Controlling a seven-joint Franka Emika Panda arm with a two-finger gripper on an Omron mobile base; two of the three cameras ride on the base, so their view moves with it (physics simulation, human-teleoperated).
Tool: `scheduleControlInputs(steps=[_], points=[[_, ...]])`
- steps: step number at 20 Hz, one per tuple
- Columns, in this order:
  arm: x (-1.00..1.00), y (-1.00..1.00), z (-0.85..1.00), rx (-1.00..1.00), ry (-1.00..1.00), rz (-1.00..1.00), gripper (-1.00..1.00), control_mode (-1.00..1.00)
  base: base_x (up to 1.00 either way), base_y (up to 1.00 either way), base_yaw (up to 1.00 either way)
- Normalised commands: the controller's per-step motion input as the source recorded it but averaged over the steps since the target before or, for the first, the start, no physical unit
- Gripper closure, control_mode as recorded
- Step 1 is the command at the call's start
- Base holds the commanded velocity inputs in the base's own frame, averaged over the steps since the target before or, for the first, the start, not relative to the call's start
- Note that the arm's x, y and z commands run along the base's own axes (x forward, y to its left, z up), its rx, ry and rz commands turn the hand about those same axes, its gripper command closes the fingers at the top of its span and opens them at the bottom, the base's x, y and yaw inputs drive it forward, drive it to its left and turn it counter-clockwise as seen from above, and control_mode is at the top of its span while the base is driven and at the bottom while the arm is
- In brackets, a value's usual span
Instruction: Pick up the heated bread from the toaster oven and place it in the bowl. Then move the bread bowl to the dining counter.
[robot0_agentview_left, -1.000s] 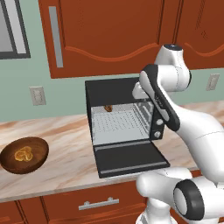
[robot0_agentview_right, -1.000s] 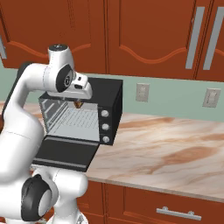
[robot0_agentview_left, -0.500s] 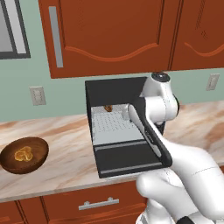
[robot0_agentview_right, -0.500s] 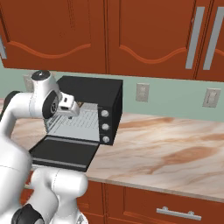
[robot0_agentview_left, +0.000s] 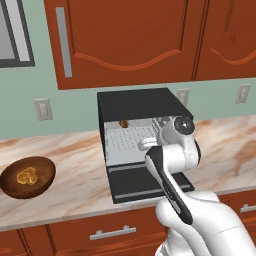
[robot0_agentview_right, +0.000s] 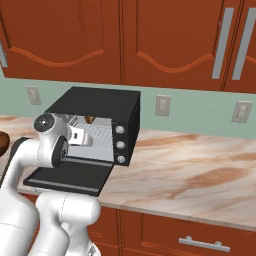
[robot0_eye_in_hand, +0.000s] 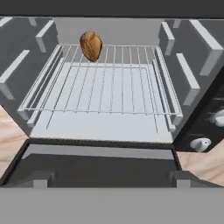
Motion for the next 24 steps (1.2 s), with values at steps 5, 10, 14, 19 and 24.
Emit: scheduleControlInputs(steps=[5, 10, 14, 19, 24], points=[[0.47, 0.00, -0.02, 0.01, -0.05, -0.11, -1.00, -1.00, 0.00, 0.00, 0.00], [0.38, 0.00, 0.00, 0.02, 0.00, -0.10, -1.00, -1.00, 0.00, 0.00, 0.00], [0.35, 0.00, 0.00, 0.01, 0.00, -0.05, -1.00, -1.00, 0.00, 0.00, 0.00], [0.39, 0.00, -0.02, 0.01, 0.00, -0.04, -1.00, -1.00, 0.00, 0.00, 0.00], [0.34, 0.00, -0.31, 0.00, 0.00, -0.03, -1.00, -1.00, 0.00, 0.00, 0.00]])
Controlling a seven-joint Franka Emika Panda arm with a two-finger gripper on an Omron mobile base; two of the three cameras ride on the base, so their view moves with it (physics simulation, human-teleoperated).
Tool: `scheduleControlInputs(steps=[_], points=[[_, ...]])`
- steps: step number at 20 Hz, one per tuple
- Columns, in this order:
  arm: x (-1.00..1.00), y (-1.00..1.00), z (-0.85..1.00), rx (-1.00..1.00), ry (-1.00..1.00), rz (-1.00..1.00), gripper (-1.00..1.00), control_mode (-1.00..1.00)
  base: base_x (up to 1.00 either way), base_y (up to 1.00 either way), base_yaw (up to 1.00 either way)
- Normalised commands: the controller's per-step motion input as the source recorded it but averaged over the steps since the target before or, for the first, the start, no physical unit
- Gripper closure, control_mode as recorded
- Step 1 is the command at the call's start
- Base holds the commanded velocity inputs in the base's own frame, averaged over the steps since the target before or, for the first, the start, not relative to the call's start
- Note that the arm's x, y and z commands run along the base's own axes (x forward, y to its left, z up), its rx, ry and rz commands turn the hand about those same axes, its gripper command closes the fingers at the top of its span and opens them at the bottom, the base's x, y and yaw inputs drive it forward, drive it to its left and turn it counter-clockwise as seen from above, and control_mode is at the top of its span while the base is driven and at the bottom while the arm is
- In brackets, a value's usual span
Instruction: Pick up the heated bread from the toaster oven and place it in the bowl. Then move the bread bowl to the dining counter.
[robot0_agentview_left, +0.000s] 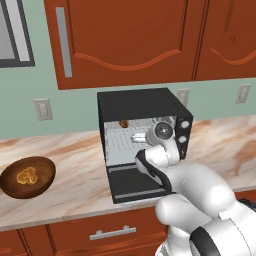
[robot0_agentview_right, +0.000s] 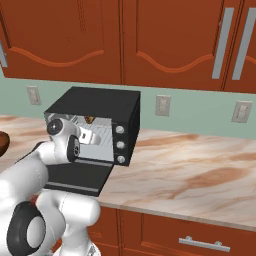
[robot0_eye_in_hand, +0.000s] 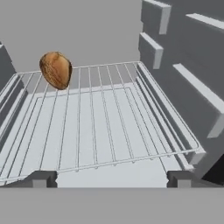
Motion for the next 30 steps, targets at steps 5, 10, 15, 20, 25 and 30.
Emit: scheduleControlInputs(steps=[5, 10, 15, 20, 25, 30], points=[[0.18, 0.00, -0.27, -0.01, 0.09, -0.01, -1.00, -1.00, 0.00, 0.00, 0.00], [0.00, 0.00, -0.24, 0.00, 0.14, 0.00, -1.00, -1.00, 0.00, 0.00, 0.00], [0.00, 0.00, -0.15, 0.00, 0.12, 0.00, -1.00, -1.00, 0.00, 0.00, 0.00], [-0.15, 0.05, 0.28, -0.04, -0.18, 0.00, -1.00, -1.00, 0.00, 0.00, 0.00], [0.09, 0.01, 0.03, -0.03, -0.05, 0.00, -1.00, -1.00, 0.00, 0.00, 0.00], [0.49, 0.00, -0.07, 0.00, 0.00, 0.00, -1.00, -1.00, 0.00, 0.00, 0.00]])
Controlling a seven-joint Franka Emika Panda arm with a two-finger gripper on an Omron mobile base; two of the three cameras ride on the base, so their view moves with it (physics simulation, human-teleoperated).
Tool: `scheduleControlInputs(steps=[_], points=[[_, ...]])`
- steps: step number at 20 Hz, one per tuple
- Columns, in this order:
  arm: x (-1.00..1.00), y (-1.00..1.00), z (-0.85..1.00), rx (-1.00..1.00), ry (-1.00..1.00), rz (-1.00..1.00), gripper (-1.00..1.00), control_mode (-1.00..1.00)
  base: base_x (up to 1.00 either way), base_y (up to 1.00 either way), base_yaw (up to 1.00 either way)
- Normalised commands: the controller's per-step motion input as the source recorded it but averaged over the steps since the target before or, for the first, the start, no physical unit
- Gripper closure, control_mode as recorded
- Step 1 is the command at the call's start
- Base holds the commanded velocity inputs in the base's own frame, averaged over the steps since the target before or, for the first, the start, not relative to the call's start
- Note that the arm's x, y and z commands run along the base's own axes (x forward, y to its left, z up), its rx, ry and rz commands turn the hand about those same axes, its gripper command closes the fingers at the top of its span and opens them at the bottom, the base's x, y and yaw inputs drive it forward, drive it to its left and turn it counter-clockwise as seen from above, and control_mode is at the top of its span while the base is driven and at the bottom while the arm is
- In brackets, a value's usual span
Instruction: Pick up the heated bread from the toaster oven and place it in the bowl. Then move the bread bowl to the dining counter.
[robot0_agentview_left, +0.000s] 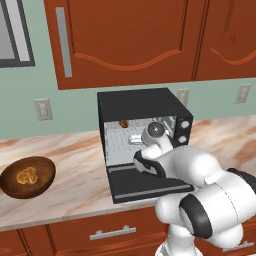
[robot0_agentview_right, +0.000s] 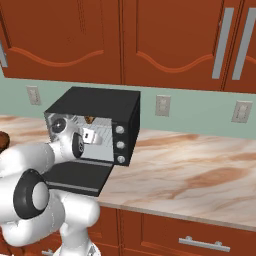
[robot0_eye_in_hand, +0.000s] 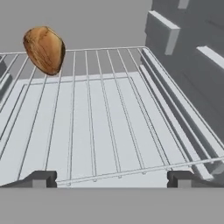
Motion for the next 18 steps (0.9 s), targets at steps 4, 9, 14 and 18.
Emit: scheduleControlInputs(steps=[4, 9, 14, 18], points=[[0.60, 0.00, -0.12, 0.00, 0.00, 0.00, -1.00, -1.00, 0.00, 0.00, 0.00], [0.43, 0.00, -0.38, 0.00, 0.03, 0.00, -1.00, -1.00, 0.00, 0.00, 0.00], [-0.03, 0.00, -0.51, 0.00, 0.21, 0.00, -1.00, -1.00, 0.00, 0.00, 0.00], [-0.44, 0.00, -0.35, 0.00, 0.29, -0.01, -1.00, -1.00, 0.00, 0.00, 0.00]])
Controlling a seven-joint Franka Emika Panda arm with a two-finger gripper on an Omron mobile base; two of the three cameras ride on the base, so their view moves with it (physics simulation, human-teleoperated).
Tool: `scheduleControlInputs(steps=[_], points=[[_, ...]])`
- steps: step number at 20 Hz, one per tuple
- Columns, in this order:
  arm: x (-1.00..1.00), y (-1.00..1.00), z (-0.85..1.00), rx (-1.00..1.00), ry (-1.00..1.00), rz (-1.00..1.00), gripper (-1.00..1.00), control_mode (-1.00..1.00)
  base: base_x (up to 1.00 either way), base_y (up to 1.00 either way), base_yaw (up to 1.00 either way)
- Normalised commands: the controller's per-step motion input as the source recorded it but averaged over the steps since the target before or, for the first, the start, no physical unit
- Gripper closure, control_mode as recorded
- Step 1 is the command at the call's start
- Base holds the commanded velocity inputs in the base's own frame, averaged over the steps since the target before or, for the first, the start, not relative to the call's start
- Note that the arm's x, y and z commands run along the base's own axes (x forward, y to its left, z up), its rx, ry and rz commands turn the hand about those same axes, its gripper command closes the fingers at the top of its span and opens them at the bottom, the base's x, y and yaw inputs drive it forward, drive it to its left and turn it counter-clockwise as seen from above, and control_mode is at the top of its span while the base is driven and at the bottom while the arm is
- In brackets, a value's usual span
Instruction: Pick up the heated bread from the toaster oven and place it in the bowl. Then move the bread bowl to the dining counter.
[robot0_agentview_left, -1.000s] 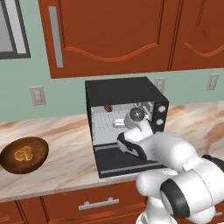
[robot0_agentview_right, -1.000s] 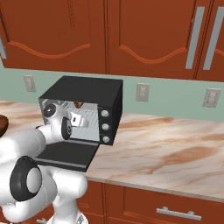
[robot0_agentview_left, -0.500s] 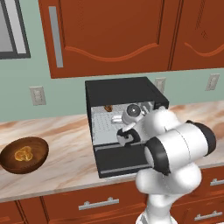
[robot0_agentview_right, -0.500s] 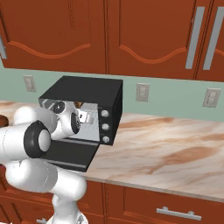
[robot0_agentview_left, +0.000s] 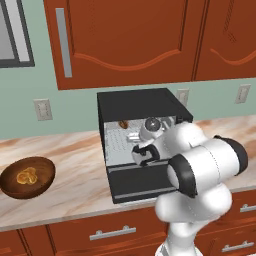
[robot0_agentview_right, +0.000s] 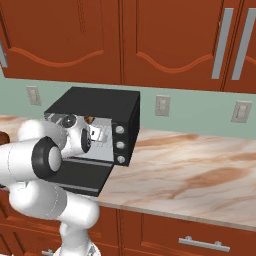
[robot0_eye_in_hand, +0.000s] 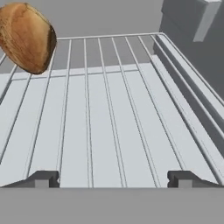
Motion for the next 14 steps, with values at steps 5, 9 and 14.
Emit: scheduleControlInputs(steps=[5, 9, 14], points=[[-0.98, 0.00, -0.22, 0.00, 0.31, -0.02, -1.00, -1.00, 0.00, 0.00, 0.00], [-1.00, 0.00, -0.21, 0.00, 0.32, 0.00, -1.00, -1.00, 0.00, 0.00, 0.00], [-1.00, 0.01, -0.31, 0.00, 0.33, 0.00, -1.00, -1.00, 0.00, 0.00, 0.00]])
